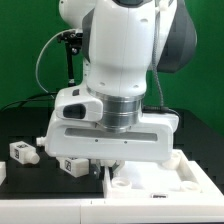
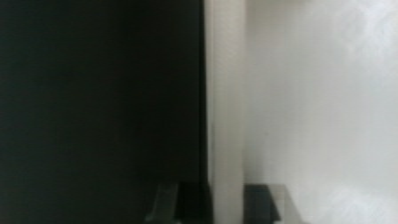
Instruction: Assemble one leg
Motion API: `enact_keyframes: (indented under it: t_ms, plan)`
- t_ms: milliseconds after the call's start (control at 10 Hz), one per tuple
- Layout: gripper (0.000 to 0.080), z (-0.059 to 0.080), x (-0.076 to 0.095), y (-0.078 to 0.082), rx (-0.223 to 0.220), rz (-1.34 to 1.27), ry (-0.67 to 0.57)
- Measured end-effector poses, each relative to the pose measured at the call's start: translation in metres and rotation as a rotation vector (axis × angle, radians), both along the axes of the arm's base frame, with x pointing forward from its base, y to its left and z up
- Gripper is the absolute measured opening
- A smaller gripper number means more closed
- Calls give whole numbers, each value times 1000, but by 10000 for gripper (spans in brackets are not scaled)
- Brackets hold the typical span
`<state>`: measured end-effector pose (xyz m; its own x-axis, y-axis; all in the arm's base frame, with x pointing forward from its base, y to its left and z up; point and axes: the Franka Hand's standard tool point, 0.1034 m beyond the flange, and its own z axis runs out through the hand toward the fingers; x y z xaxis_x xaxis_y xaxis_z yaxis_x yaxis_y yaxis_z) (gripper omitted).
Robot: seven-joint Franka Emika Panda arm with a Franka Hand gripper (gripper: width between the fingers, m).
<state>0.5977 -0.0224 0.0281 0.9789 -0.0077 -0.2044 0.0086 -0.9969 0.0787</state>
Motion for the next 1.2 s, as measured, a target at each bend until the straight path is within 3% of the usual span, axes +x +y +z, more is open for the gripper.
enact_keyframes:
  t_ms: [300, 600, 800, 900, 1000, 1100, 1200]
  plan:
    - [58, -12, -1, 2, -16, -42, 0]
    - [62, -14, -1, 1, -17, -39, 3]
    - [414, -14, -2, 1, -17, -39, 4]
    - [414, -11, -2, 1, -14, -27, 6]
    - [553, 7, -9, 0, 3, 24, 19]
    - [619, 23, -21, 1, 19, 46, 38]
    - [644, 27, -24, 1, 15, 15, 40]
